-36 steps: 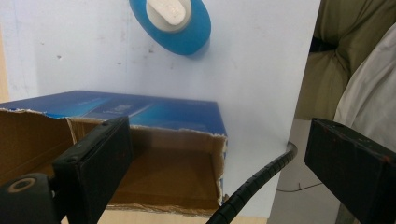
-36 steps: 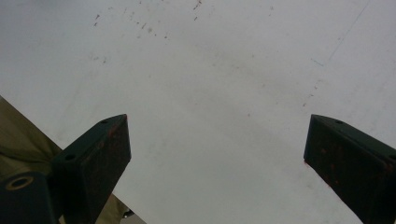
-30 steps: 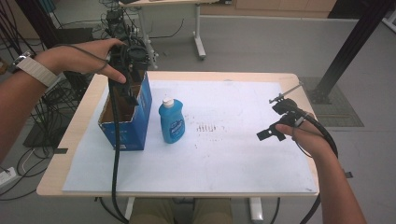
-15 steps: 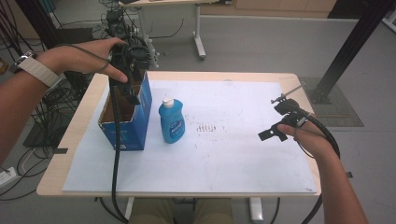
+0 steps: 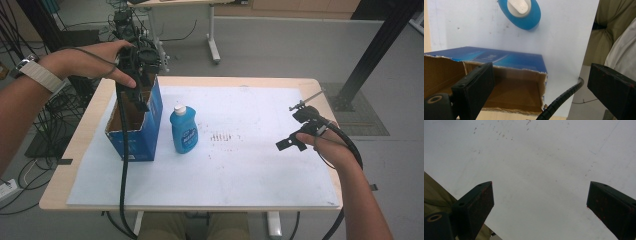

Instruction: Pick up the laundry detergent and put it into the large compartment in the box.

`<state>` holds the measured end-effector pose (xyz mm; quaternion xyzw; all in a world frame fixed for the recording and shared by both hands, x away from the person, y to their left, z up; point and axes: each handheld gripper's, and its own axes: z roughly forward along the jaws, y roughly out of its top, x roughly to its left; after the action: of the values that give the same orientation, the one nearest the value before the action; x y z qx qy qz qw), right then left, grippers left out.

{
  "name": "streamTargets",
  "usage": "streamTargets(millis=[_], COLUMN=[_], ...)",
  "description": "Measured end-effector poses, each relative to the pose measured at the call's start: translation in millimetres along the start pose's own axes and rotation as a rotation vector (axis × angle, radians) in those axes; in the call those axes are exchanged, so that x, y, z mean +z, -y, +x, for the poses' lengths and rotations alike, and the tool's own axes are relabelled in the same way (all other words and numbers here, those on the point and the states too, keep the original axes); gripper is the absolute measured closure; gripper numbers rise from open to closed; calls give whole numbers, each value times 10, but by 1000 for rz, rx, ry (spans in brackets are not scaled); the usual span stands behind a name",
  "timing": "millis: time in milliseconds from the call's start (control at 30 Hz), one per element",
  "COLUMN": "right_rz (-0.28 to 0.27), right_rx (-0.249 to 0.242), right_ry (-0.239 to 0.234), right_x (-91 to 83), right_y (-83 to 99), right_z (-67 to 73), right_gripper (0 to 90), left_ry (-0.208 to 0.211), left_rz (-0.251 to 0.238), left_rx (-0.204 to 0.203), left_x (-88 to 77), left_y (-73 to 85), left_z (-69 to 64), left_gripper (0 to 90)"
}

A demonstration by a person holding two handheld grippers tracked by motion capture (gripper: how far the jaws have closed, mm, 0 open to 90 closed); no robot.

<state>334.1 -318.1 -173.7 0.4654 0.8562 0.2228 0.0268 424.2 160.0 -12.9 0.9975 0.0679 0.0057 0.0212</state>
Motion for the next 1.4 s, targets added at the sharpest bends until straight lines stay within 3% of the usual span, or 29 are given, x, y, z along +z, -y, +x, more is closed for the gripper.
streamTargets(millis=[333,467,667,833,867,900,1100,1200,1400], right_rz=[3,0,-2,-2,-2,-5,-4,-4,-3], right_rx=[-1,-1,1,5,5,6,9,7,7], right_ry=[-2,-1,0,-3,-3,-3,-2,-4,-7], right_x=[12,4,-3,-2,-2,-3,-1,9,25], right_y=[-6,-1,11,32,32,43,58,65,70], right_z=[-3,-2,-3,-12,-12,-15,-22,-27,-38], right_gripper=[73,72,73,73,73,73,72,72,72], left_ry=[-1,3,7,-6,-6,2,12,-2,17], left_rz=[3,-2,-7,29,29,26,26,25,19], left_rx=[-21,-47,-136,-228,-228,-265,-319,-369,-470], left_x=[1,-4,-6,-25,-25,-37,-46,-42,-22], left_y=[-6,-1,-21,-113,-113,-121,-177,-232,-349], left_z=[-1,13,29,45,45,70,92,92,174], left_gripper=[77,77,81,106,107,107,105,75,69])
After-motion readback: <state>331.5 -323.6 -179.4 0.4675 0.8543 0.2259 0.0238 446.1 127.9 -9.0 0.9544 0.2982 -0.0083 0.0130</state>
